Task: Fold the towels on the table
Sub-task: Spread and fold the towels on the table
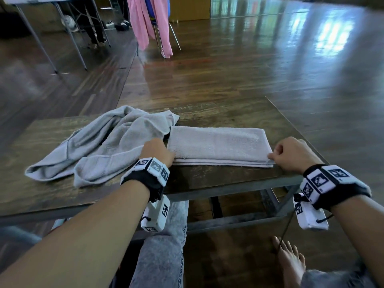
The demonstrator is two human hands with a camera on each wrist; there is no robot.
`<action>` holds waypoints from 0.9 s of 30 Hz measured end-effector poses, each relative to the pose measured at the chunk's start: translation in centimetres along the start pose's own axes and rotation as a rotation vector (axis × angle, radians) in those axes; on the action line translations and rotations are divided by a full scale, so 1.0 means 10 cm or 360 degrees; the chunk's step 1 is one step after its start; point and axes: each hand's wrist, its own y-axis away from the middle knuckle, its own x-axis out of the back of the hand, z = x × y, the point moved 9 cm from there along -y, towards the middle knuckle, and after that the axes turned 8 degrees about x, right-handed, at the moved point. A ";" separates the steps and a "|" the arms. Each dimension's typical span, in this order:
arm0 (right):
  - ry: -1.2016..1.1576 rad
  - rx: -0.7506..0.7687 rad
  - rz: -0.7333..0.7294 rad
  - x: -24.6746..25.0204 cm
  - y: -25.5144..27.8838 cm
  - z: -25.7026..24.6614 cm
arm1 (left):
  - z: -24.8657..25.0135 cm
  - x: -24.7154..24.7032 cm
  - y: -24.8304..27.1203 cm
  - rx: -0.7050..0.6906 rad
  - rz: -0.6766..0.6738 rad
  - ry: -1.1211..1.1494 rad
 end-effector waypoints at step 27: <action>0.0114 0.0009 0.0122 0.09 -0.07 0.04 | -0.12 -0.02 0.06 0.0099 -0.0020 0.0077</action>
